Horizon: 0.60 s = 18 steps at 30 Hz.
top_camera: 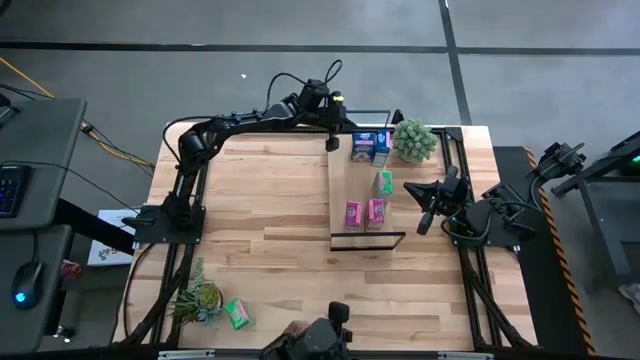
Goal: Stack cereal on shelf
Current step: Put the blue cereal box on the shelf aligned with the other blue cereal box
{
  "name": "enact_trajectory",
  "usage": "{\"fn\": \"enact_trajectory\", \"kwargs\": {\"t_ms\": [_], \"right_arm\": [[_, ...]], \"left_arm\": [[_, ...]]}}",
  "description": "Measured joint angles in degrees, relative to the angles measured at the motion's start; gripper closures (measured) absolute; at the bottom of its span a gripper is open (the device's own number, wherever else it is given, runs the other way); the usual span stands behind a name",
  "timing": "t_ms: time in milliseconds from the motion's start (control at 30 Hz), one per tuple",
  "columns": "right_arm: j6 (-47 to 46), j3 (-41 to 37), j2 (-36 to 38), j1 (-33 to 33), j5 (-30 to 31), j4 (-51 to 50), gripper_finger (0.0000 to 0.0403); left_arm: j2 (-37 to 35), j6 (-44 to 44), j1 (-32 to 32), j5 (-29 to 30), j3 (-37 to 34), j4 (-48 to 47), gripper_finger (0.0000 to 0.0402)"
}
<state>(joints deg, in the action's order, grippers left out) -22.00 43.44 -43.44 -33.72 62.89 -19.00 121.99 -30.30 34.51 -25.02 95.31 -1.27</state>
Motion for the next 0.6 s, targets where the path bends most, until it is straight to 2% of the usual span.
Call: {"fn": "enact_trajectory", "kwargs": {"t_ms": [200, 600], "right_arm": [[0.00, 0.00, 0.00, 0.00, 0.14, 0.01, 0.0402], [0.00, -0.01, 0.00, -0.02, 1.60, 0.01, 0.0402]], "left_arm": [[1.88, 0.28, 0.01, 0.09, 0.00, 3.22, 0.0402], [2.26, 1.65, -0.03, 0.07, 0.00, 0.65, 0.0401]]}}
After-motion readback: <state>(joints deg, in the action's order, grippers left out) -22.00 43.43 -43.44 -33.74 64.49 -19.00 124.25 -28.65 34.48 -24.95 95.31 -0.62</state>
